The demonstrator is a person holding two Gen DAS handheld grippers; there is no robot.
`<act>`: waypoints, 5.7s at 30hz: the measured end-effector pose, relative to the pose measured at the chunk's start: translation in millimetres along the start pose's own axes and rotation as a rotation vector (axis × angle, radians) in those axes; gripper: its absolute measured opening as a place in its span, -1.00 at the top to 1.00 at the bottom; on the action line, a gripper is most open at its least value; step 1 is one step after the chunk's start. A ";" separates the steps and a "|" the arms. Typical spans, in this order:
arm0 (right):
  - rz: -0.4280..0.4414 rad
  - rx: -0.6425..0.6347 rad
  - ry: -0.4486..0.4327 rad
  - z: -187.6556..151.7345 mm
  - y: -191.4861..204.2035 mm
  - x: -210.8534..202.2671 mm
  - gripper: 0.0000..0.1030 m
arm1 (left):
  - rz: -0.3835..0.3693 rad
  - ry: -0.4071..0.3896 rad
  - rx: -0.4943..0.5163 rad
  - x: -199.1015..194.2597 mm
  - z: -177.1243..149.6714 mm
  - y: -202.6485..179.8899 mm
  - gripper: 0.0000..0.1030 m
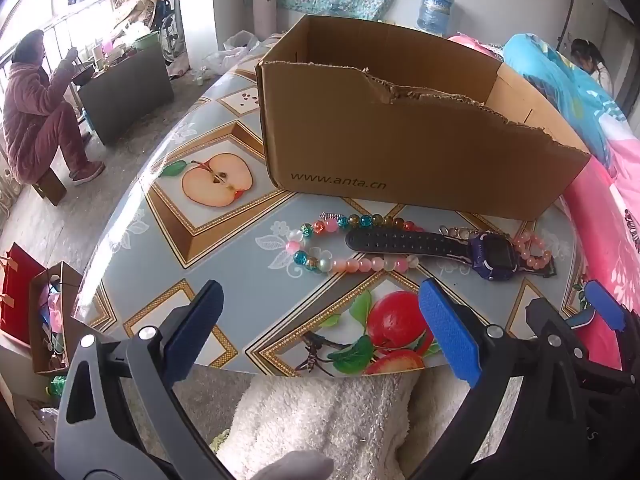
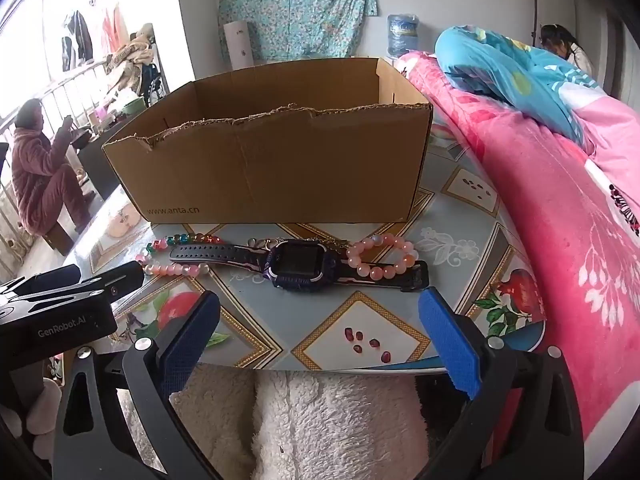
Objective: Organize jewelry
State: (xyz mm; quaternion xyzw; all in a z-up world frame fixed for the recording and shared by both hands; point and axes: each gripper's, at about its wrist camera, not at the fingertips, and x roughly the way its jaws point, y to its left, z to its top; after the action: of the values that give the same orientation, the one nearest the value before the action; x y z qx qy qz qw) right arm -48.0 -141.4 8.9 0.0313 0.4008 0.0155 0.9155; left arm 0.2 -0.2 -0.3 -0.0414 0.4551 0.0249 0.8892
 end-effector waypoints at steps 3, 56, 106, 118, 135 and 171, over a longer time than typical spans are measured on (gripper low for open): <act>0.001 -0.001 0.011 0.9 0.5 0.3 -0.88 | 0.003 0.001 0.001 -0.3 -0.1 -0.4 -0.83; 0.013 -0.002 0.024 0.9 4.3 2.5 -0.88 | 0.004 0.012 -0.007 1.7 -4.1 5.4 -0.83; 0.150 -0.002 -0.048 12.1 -13.0 13.1 -0.72 | -0.311 -0.191 0.073 -12.1 -5.4 34.0 -0.83; 0.251 -0.007 0.029 16.5 -14.0 54.5 -0.29 | -0.416 0.005 0.027 40.2 23.8 16.9 -0.35; 0.269 -0.042 0.042 10.1 -10.5 66.3 -0.29 | -0.543 0.117 -0.083 71.0 35.6 9.4 -0.34; 0.335 -0.011 0.082 18.1 -58.0 63.3 -0.03 | -0.426 -0.006 0.123 33.0 19.1 -9.9 0.59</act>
State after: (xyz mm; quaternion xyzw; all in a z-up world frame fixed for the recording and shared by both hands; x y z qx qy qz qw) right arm 8.4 -196.6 -29.2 0.0919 0.4269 0.1712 0.8832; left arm 35.8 -8.0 -15.5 -0.0821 0.4341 -0.1912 0.8765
